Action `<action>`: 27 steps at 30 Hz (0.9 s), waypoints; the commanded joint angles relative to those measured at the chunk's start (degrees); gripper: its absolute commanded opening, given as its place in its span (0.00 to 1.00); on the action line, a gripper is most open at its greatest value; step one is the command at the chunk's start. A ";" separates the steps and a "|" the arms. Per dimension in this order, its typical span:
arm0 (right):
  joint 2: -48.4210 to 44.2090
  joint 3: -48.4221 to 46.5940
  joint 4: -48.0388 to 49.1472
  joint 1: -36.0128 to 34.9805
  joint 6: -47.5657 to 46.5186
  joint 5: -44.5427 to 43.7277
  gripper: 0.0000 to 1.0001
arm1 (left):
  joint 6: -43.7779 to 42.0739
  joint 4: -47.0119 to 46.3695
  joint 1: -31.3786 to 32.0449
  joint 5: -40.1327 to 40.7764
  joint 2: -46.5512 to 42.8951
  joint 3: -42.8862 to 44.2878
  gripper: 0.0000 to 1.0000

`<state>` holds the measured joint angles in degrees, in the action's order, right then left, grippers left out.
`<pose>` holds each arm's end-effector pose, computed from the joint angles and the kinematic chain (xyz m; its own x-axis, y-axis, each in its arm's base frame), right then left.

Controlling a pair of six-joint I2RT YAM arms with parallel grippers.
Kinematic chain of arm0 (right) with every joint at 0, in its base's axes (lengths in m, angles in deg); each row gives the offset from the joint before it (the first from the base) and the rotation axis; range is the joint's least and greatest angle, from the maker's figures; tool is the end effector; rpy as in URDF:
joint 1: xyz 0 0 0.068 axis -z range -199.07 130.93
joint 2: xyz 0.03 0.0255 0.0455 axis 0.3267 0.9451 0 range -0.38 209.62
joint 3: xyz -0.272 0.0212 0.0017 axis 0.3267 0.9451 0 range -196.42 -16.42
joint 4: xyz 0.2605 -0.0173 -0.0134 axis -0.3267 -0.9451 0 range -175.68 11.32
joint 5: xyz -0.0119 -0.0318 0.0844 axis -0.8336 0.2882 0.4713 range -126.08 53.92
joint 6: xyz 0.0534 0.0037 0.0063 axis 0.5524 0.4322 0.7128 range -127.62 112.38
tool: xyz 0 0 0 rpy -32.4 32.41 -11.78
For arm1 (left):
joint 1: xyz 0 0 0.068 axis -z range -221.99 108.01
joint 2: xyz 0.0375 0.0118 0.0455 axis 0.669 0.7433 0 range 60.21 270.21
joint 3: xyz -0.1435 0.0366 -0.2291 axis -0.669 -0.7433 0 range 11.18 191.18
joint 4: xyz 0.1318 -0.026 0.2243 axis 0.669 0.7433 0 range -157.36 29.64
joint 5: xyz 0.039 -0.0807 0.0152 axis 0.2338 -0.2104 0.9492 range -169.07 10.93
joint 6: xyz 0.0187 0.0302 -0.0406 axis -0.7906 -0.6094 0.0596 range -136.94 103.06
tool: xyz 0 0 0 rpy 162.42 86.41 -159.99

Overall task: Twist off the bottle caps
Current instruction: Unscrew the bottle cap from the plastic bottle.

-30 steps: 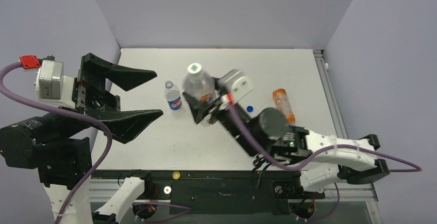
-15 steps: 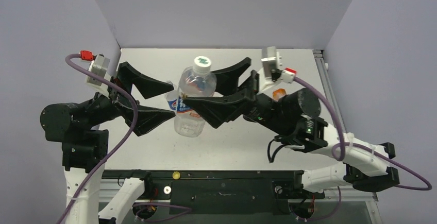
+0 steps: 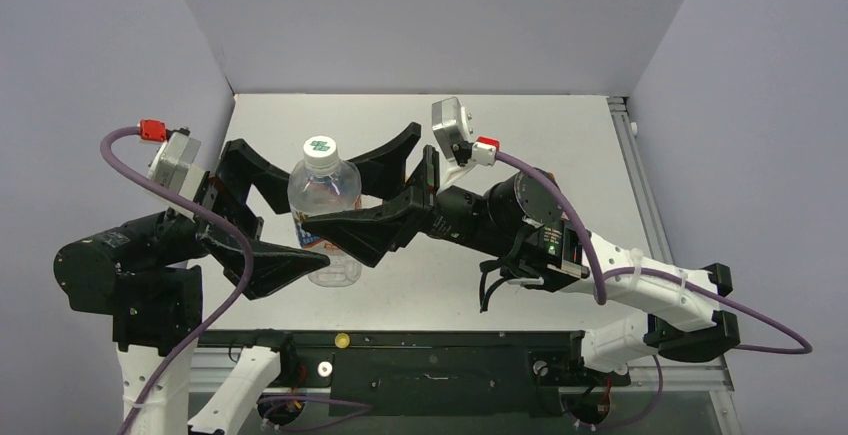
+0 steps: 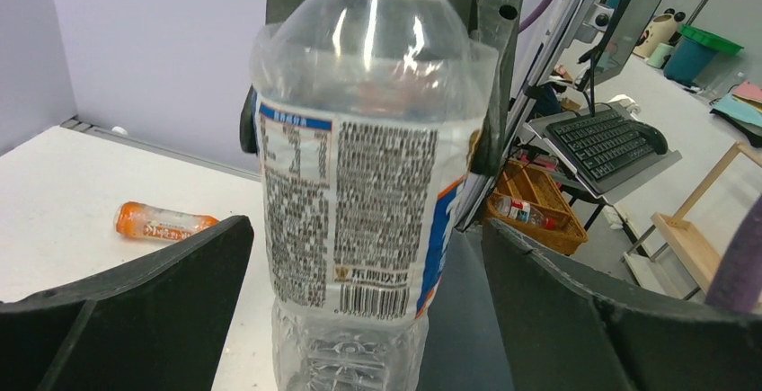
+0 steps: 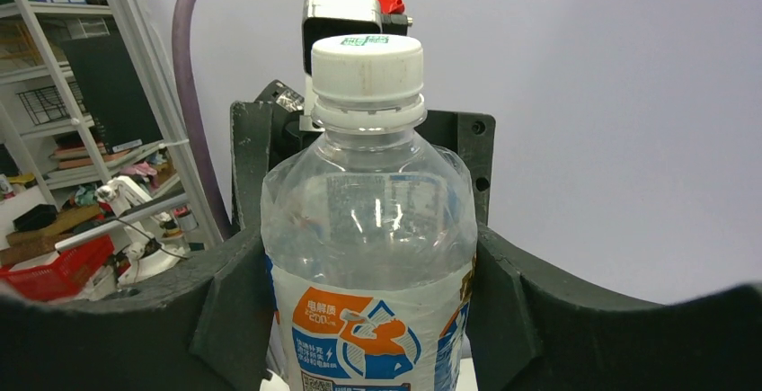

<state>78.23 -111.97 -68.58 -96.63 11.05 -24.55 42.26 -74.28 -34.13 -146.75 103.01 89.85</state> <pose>0.0539 0.2766 0.5506 -0.2257 0.4325 -0.8729 -0.9742 -0.1068 0.1990 0.0489 -0.0400 0.5444 -0.2777 -0.2909 -0.9156 0.9490 0.0653 -0.3086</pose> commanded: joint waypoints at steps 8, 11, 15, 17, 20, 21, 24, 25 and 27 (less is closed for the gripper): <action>3.26 0.24 13.61 -3.34 0.19 -0.66 0.00 | 2.18 -4.06 0.92 -1.45 -0.83 -0.39 0.90; 4.42 -0.44 13.59 -3.49 0.12 -0.16 0.00 | 1.41 -4.15 1.18 -1.98 -0.88 -0.05 0.81; 4.55 -0.44 12.76 -3.82 -1.18 -0.66 0.00 | 0.76 -4.71 1.27 -2.21 -0.76 0.47 0.61; 4.26 -0.01 12.09 -4.16 -2.39 -1.48 0.00 | -0.19 -4.72 1.30 -2.65 -0.86 0.18 0.47; 3.68 -1.15 7.89 -4.43 -3.86 -3.31 0.01 | -3.18 -3.82 1.35 -3.71 -0.87 -0.38 0.25; 3.53 -2.28 6.63 -4.44 -4.45 -3.73 0.13 | -4.03 -3.68 1.36 -4.01 -0.79 -0.67 0.17; 2.02 -3.90 -0.50 -4.39 -5.70 -6.74 0.50 | -9.44 -2.31 1.29 -5.24 -0.80 -1.75 0.09; 1.65 -4.59 -1.96 -4.33 -5.95 -7.20 0.62 | -10.98 -0.22 1.24 -5.47 -0.84 -2.09 0.07; 0.45 -5.24 -5.87 -4.20 -6.70 -8.58 0.72 | -17.08 4.93 1.20 -5.67 -1.08 -2.15 0.05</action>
<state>82.62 -113.70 -66.83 -100.83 7.12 -28.51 36.34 -75.90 -32.86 -150.58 102.16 88.28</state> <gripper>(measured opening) 0.642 0.382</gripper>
